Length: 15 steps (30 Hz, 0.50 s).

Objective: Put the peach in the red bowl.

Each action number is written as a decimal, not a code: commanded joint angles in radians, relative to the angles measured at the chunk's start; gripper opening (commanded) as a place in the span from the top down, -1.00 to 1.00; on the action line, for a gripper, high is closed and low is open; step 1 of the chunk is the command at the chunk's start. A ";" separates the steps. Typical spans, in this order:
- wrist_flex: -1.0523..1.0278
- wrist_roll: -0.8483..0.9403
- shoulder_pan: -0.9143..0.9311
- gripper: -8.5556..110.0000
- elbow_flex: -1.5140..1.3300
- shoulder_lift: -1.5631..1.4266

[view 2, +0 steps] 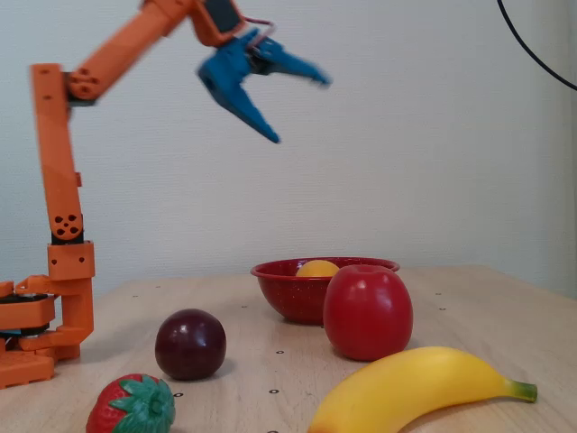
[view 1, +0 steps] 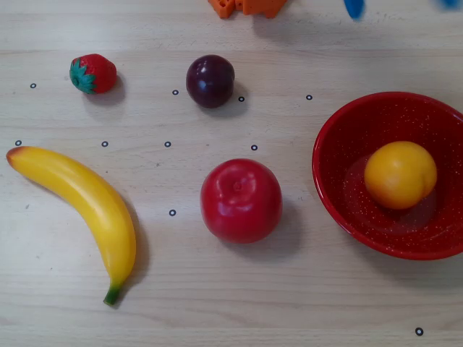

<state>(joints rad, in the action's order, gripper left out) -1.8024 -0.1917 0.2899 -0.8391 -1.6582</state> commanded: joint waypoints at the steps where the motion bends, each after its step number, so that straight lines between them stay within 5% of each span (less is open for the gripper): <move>1: -0.029 0.044 -0.055 0.63 -0.098 -0.172; 4: 0.011 0.038 -0.104 0.85 -0.282 -0.305; 15: 0.560 -0.011 -0.227 0.85 -1.238 -0.977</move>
<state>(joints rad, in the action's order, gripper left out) -1.3238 -0.1902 0.0905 -1.9558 -2.4912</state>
